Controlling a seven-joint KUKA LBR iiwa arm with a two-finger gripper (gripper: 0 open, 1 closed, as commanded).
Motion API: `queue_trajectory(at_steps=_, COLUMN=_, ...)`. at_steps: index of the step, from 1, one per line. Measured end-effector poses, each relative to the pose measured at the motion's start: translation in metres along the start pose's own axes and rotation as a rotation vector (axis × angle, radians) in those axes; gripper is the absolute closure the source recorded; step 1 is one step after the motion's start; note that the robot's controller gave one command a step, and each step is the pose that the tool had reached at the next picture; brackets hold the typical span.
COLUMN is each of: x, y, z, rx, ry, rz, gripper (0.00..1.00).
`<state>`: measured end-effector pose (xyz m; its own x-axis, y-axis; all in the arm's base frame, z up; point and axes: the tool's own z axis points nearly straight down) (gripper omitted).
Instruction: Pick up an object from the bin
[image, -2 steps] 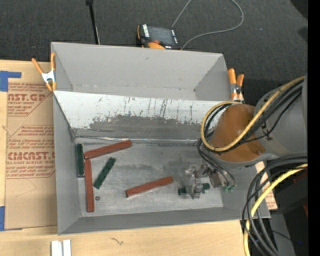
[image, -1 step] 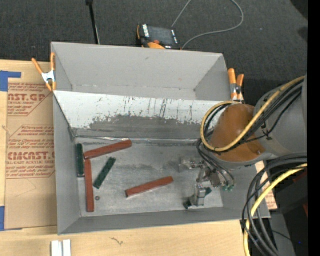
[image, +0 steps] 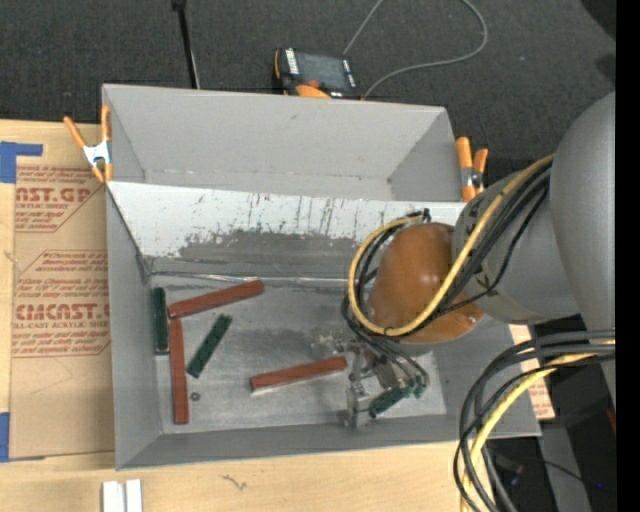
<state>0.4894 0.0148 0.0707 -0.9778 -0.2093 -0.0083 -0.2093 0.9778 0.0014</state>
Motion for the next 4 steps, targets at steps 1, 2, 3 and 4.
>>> queue_trajectory(at_steps=1, x=0.003, y=-0.003, z=0.001, rx=0.001, ry=0.008, rz=0.005, gripper=1.0)
queue_trajectory(at_steps=2, x=-0.014, y=0.007, z=-0.158, rx=0.003, ry=-0.001, rz=-0.002, gripper=1.0)
queue_trajectory(at_steps=3, x=-0.013, y=0.007, z=-0.153, rx=0.002, ry=0.008, rz=-0.002, gripper=0.0)
queue_trajectory(at_steps=4, x=-0.015, y=0.024, z=-0.009, rx=-0.002, ry=0.015, rz=-0.064, gripper=0.0)
